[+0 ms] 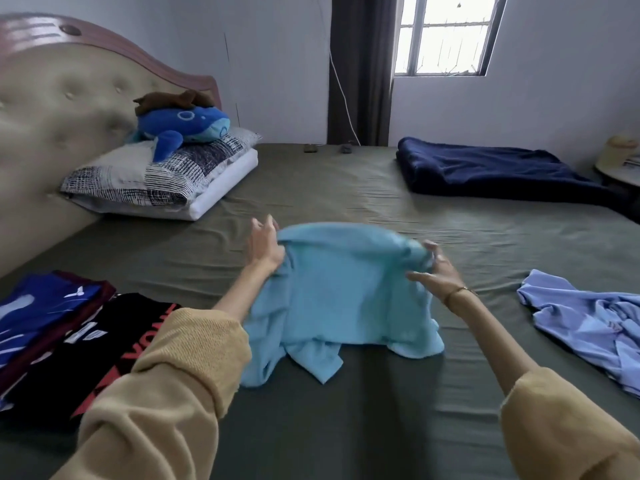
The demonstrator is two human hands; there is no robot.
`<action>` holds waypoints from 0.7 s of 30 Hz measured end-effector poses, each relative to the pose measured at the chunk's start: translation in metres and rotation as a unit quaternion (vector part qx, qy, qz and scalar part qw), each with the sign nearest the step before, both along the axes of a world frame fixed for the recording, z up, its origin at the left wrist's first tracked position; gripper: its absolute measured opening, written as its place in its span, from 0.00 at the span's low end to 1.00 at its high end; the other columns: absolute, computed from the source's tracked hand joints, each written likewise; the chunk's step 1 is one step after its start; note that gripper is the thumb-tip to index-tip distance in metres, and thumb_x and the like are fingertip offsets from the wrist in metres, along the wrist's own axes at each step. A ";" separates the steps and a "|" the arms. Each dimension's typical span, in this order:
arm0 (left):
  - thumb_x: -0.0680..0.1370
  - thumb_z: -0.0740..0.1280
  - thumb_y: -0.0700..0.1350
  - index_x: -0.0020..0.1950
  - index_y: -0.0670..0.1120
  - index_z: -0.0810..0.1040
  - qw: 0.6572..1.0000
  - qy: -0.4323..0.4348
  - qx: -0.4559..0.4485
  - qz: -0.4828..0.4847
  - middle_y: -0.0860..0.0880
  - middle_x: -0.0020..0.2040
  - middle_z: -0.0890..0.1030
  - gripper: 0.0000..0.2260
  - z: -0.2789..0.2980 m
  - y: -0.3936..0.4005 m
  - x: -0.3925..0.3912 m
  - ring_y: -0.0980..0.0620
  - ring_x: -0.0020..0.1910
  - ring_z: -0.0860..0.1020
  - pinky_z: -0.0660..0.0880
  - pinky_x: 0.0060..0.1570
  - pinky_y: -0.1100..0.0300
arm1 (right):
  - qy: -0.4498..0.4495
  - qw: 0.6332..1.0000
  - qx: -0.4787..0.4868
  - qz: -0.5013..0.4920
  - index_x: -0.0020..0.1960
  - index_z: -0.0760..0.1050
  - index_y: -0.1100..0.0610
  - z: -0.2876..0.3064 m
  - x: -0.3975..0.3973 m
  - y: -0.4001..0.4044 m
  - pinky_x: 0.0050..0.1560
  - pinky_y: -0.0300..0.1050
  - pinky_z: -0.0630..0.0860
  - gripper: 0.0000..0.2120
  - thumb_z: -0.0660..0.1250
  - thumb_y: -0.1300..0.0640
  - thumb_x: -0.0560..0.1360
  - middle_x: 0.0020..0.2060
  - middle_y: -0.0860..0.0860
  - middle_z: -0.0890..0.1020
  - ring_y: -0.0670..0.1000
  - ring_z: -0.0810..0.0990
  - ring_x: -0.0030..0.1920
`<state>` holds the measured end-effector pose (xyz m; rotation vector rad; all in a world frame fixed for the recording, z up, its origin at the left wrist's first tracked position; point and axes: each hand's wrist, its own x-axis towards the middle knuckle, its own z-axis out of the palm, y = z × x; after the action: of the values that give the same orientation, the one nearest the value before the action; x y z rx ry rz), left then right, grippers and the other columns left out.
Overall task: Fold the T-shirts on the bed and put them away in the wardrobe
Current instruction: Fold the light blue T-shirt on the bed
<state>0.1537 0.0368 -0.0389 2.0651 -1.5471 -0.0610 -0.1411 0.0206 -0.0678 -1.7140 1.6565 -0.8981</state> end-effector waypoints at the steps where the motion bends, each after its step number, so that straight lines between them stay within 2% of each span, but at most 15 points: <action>1: 0.72 0.72 0.39 0.70 0.41 0.64 0.999 0.022 -0.032 -0.009 0.36 0.71 0.60 0.29 0.000 -0.004 -0.002 0.37 0.69 0.64 0.64 0.64 0.50 | -0.043 0.999 -0.004 0.022 0.75 0.54 0.55 0.000 0.000 -0.003 0.69 0.45 0.61 0.39 0.72 0.62 0.71 0.73 0.56 0.60 0.55 0.59 0.73; 2: 0.71 0.74 0.41 0.73 0.43 0.57 1.000 0.013 -0.001 -0.018 0.35 0.74 0.51 0.36 -0.007 -0.012 -0.004 0.37 0.74 0.54 0.58 0.69 0.46 | -0.038 0.998 0.014 0.047 0.77 0.47 0.54 -0.005 0.002 -0.009 0.72 0.46 0.53 0.45 0.72 0.62 0.71 0.75 0.55 0.51 0.53 0.49 0.76; 3: 0.71 0.73 0.43 0.75 0.45 0.52 0.999 -0.023 0.039 -0.018 0.36 0.75 0.45 0.40 -0.016 -0.012 -0.006 0.36 0.75 0.46 0.52 0.71 0.43 | -0.003 0.998 0.019 0.066 0.77 0.44 0.54 -0.010 0.006 -0.009 0.73 0.46 0.49 0.46 0.72 0.62 0.71 0.76 0.54 0.47 0.53 0.44 0.76; 4: 0.73 0.72 0.44 0.76 0.46 0.52 0.996 -0.051 0.066 -0.017 0.37 0.76 0.45 0.39 -0.029 -0.012 -0.009 0.36 0.75 0.45 0.51 0.71 0.41 | 0.042 0.996 0.017 0.075 0.77 0.46 0.55 -0.020 0.009 -0.011 0.73 0.45 0.50 0.45 0.72 0.63 0.71 0.76 0.55 0.48 0.53 0.46 0.76; 7: 0.76 0.66 0.45 0.69 0.46 0.66 0.994 -0.025 0.083 -0.062 0.41 0.69 0.63 0.22 -0.075 -0.005 -0.022 0.40 0.69 0.64 0.65 0.66 0.47 | 0.139 0.984 0.058 0.096 0.69 0.67 0.59 -0.053 0.010 -0.013 0.64 0.41 0.64 0.28 0.69 0.65 0.71 0.68 0.57 0.69 0.55 0.68 0.67; 9: 0.77 0.65 0.51 0.62 0.47 0.73 0.977 0.011 0.163 -0.136 0.46 0.61 0.72 0.16 -0.103 0.004 -0.032 0.46 0.64 0.70 0.69 0.61 0.51 | 0.180 0.969 0.121 0.118 0.66 0.70 0.59 -0.076 0.010 -0.008 0.57 0.38 0.68 0.24 0.69 0.64 0.71 0.63 0.56 0.74 0.54 0.73 0.63; 11: 0.74 0.66 0.59 0.63 0.49 0.72 0.947 -0.002 0.265 -0.184 0.47 0.61 0.71 0.22 -0.124 0.014 -0.043 0.48 0.65 0.68 0.66 0.63 0.51 | 0.251 0.946 0.157 0.132 0.67 0.66 0.58 -0.093 0.012 -0.001 0.58 0.40 0.69 0.26 0.69 0.61 0.71 0.63 0.55 0.72 0.54 0.71 0.64; 13: 0.71 0.68 0.62 0.65 0.49 0.68 0.937 -0.063 0.291 -0.181 0.47 0.63 0.67 0.28 -0.134 0.019 -0.052 0.47 0.66 0.64 0.64 0.64 0.50 | 0.327 0.928 0.148 0.102 0.68 0.62 0.55 -0.102 0.014 0.003 0.61 0.48 0.70 0.26 0.66 0.58 0.73 0.64 0.54 0.68 0.55 0.68 0.66; 15: 0.71 0.69 0.58 0.64 0.48 0.67 0.941 -0.090 0.276 -0.171 0.47 0.62 0.67 0.26 -0.136 0.019 -0.057 0.47 0.65 0.63 0.65 0.64 0.49 | 0.372 0.920 0.105 0.061 0.67 0.63 0.54 -0.106 0.016 0.006 0.58 0.49 0.72 0.21 0.61 0.59 0.75 0.63 0.53 0.68 0.54 0.69 0.65; 18: 0.76 0.64 0.43 0.61 0.46 0.70 0.940 -0.146 0.258 -0.172 0.47 0.61 0.72 0.13 -0.127 0.018 -0.054 0.46 0.64 0.68 0.65 0.62 0.50 | 0.411 0.910 0.045 0.041 0.59 0.69 0.55 -0.107 0.012 0.008 0.52 0.46 0.73 0.13 0.55 0.66 0.77 0.58 0.53 0.73 0.55 0.75 0.59; 21: 0.75 0.60 0.33 0.57 0.43 0.74 0.931 -0.238 0.245 -0.131 0.46 0.57 0.77 0.13 -0.119 0.020 -0.046 0.45 0.61 0.72 0.62 0.66 0.49 | 0.415 0.910 0.011 0.016 0.55 0.69 0.56 -0.106 0.004 0.009 0.51 0.47 0.73 0.13 0.55 0.69 0.76 0.56 0.53 0.73 0.55 0.76 0.56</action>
<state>0.1082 0.0564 -0.1583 2.3483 -2.2959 -0.0521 -0.1376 0.0297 -0.1735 -2.2702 2.1096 -0.0879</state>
